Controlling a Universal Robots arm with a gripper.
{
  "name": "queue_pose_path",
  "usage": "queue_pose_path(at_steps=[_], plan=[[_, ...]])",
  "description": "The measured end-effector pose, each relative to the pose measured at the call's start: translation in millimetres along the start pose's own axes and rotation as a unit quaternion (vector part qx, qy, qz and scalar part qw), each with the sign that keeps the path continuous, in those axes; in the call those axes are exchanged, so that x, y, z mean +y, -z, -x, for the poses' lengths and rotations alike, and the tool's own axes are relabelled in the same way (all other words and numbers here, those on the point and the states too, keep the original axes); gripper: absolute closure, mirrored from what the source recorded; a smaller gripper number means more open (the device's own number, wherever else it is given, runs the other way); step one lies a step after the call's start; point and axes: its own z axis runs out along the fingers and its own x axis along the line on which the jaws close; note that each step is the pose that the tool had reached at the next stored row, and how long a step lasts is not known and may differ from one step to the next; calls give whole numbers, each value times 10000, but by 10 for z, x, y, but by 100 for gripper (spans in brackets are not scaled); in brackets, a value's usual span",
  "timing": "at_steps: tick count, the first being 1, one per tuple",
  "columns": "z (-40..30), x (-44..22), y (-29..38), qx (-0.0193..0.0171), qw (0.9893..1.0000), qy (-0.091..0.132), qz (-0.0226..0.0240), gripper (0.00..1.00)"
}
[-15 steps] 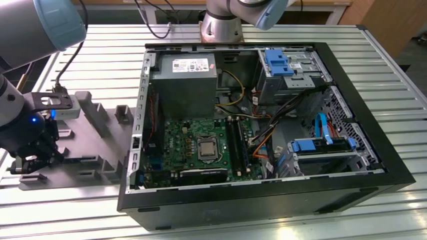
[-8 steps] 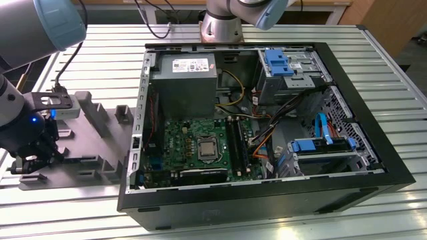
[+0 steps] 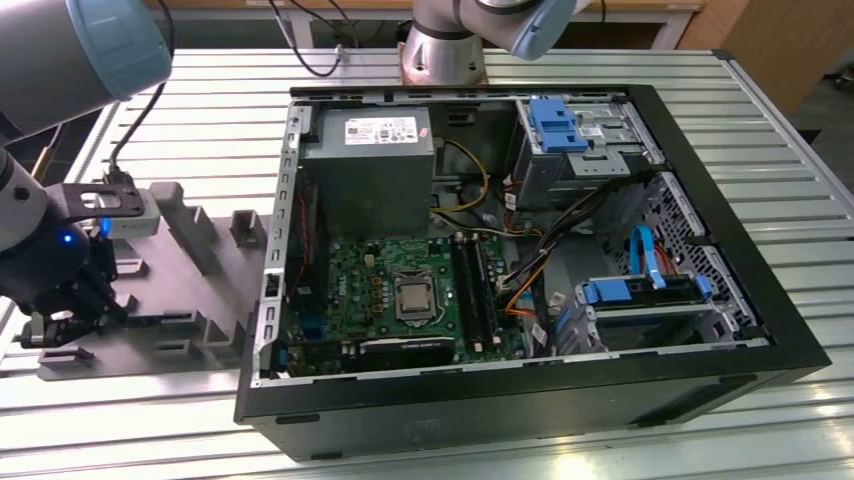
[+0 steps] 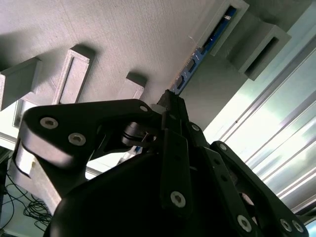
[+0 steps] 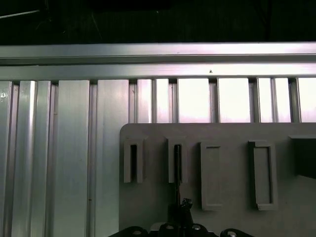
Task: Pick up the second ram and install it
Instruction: 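Pick up the second ram and move it above second insertion slot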
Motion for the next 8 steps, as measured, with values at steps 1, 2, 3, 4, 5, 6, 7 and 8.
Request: queue_pose_path(at_steps=[1,2,3,4,5,6,7,8], plan=[[0,0,5,-1,10000,0,-1,88],[0,0,12,-2,10000,0,0,88],[1,1,17,-2,10000,0,0,88],[1,0,18,-4,10000,0,-1,88],[1,0,21,-4,10000,0,-1,88],[1,1,27,-3,10000,0,0,88],[0,1,31,-3,10000,0,-1,88],[0,2,37,-3,10000,0,-2,88]])
